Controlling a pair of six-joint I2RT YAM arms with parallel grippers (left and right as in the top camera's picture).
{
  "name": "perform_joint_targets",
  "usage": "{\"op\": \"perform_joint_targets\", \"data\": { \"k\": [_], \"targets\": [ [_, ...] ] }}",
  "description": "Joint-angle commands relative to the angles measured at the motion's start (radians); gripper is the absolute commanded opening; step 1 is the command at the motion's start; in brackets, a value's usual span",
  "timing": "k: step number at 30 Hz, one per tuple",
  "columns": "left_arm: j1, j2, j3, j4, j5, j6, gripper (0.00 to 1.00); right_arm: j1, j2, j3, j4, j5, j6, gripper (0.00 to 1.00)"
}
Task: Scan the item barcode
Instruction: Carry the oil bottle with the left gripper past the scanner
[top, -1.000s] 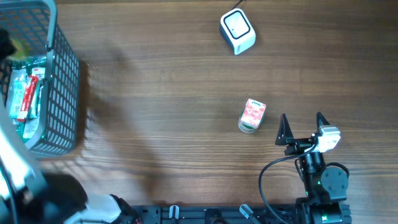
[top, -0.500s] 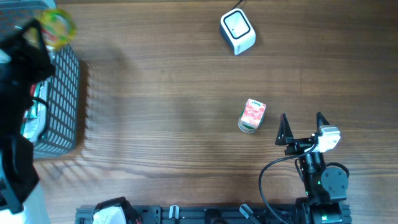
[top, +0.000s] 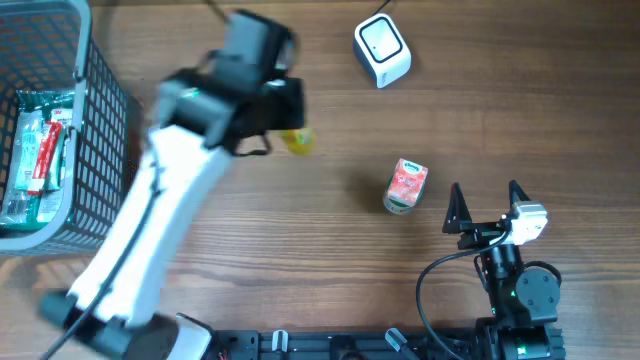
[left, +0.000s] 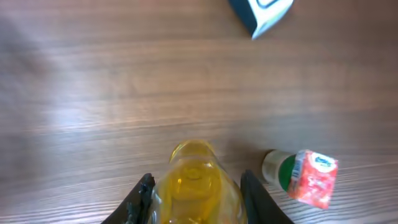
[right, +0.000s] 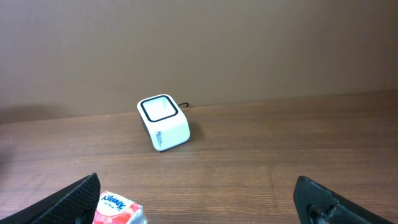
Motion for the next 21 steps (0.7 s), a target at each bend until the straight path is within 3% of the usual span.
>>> {"op": "perform_joint_targets", "data": {
  "k": [1,9,21],
  "targets": [
    [-0.119,0.113,0.011,0.052,-0.096,-0.063,0.2,-0.004,-0.004,-0.001,0.004,0.005,-0.018,1.0],
    [-0.247,0.267,0.011,0.184,-0.196,-0.062,0.2,-0.004,-0.004,-0.001,0.004,0.005,-0.018,1.0],
    [-0.266,0.36,0.01,0.247,-0.193,-0.062,0.22,-0.004,-0.004,-0.001,0.004,0.005,-0.018,1.0]
  ]
}}
